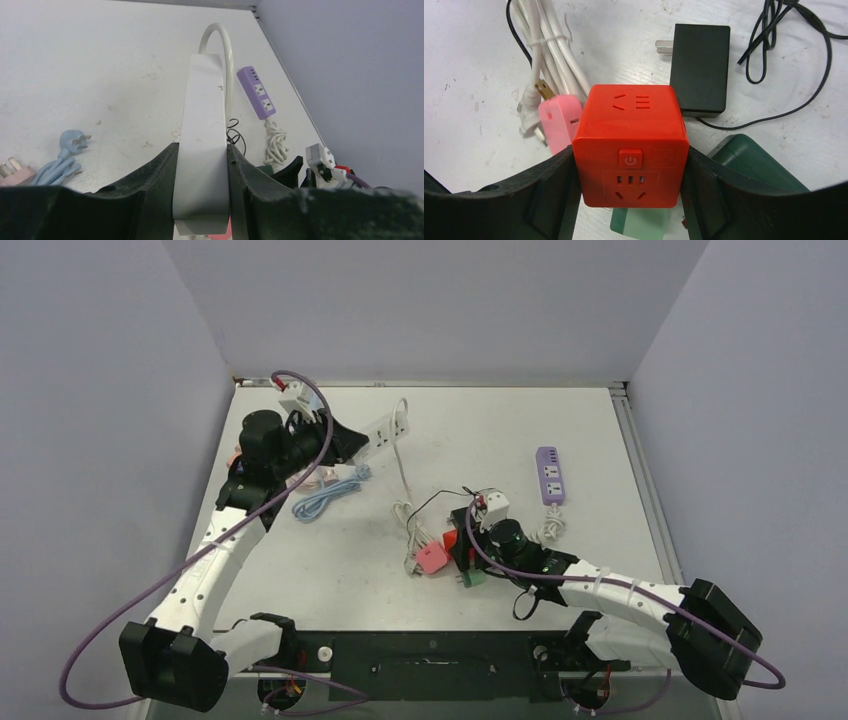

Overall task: Pull the plug off the socket
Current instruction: Place the plug at the center of the board.

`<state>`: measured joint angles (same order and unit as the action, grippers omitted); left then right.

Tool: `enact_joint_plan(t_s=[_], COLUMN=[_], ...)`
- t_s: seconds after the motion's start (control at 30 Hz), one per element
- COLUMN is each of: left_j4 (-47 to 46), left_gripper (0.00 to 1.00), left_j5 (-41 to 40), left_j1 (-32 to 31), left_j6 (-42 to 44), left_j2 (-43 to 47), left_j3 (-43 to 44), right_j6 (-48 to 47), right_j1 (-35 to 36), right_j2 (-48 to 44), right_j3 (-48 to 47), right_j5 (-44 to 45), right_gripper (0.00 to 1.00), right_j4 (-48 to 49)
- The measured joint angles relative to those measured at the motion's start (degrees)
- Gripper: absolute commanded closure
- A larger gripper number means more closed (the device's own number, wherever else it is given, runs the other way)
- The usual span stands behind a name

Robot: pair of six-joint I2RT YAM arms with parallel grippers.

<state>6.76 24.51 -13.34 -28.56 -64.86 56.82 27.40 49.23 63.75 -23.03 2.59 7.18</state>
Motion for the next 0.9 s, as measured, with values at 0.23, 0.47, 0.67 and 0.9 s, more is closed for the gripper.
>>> enact_joint_plan(t_s=[0.23, 0.47, 0.67, 0.9], left_j4=[0.3, 0.2, -0.6, -4.4], left_gripper=[1.0, 1.0, 1.0, 1.0], left_j5=[0.3, 0.6, 0.5, 0.0], left_j1=[-0.1, -2.1, -5.6, -8.5], left_j6=[-1.6, -2.5, -3.0, -4.9], left_j2=[1.6, 2.3, 1.4, 1.0], left_j3=[8.0, 13.0, 15.2, 14.7], right_j6=[0.1, -2.0, -6.3, -9.2], right_j1=[0.0, 0.0, -1.4, -8.6], right_j2=[-5.6, -11.1, -11.5, -2.8], right_j3=[-0.2, -3.5, -7.0, -9.6], right_j5=[1.5, 3.1, 2.0, -5.2], right_gripper=[0.06, 0.1, 0.1, 0.1], right_j4=[-2.8, -4.3, -0.6, 14.3])
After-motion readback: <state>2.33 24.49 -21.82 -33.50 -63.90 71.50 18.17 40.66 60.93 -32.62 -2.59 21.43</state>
